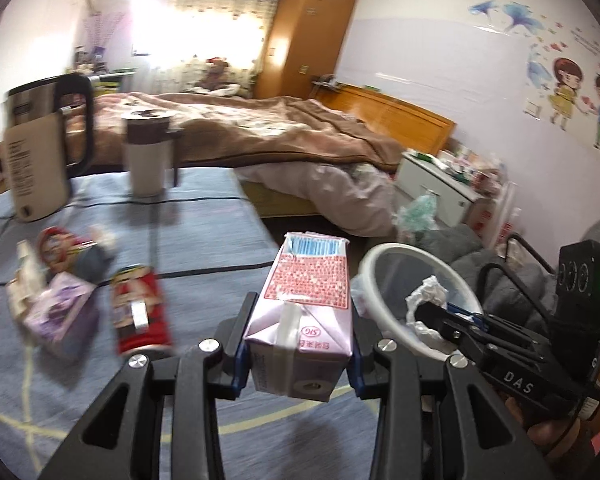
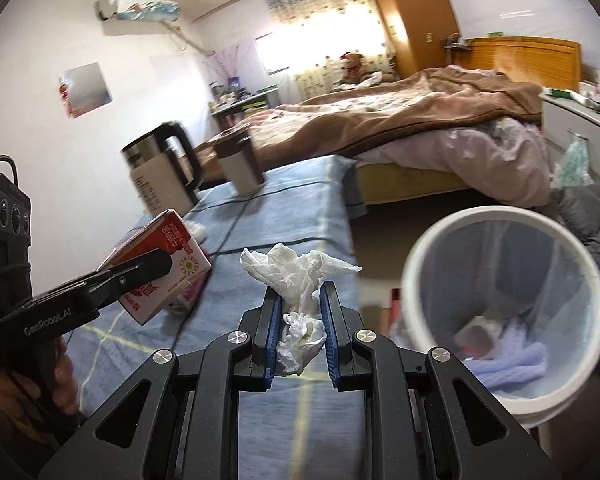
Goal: Collect trash
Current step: 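Open both tools over the bin to drop the tissue and pink carton, then move both open tools back over the table trash, then grasp the red cartoon can with the right tool while the left tool grasps the purple milk box, then lift and carry the red can and purple milk box over the bin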
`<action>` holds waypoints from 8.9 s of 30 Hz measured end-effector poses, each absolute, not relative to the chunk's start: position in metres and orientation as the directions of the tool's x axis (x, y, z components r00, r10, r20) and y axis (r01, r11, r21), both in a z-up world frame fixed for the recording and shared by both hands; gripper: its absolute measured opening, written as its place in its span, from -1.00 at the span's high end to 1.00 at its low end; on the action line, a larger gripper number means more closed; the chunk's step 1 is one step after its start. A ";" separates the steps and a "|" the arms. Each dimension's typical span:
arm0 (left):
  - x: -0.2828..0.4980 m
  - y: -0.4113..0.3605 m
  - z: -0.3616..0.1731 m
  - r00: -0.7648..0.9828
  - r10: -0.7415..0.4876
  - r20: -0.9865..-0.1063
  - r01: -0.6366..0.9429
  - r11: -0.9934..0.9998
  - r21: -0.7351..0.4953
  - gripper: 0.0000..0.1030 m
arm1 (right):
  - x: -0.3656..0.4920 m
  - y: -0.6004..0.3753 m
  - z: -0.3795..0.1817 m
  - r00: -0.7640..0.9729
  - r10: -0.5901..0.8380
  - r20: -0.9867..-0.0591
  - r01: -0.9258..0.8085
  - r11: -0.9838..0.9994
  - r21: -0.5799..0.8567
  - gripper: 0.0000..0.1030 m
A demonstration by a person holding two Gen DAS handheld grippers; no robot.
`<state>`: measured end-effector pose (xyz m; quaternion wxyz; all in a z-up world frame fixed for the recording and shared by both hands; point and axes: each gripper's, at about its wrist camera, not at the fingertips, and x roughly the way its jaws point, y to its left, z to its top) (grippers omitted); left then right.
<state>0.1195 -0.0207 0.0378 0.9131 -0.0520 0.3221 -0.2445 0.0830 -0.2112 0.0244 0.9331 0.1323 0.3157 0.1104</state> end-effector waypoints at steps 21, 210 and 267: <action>0.139 -0.159 0.020 0.490 -0.617 -0.616 0.598 0.752 -0.278 0.23 | 0.079 -0.336 0.011 0.770 0.029 -0.638 0.158 0.959 0.234 0.55; 0.158 0.098 -0.018 0.669 -0.239 -0.704 0.176 0.971 -0.162 -0.13 | 0.180 -0.073 -0.038 0.575 0.277 -0.769 -0.257 0.955 0.152 -0.05; 0.135 -0.179 0.014 0.560 -0.494 -0.665 0.598 0.797 -0.089 -0.13 | 0.089 -0.322 0.000 0.721 -0.032 -0.692 0.195 0.968 0.158 -0.03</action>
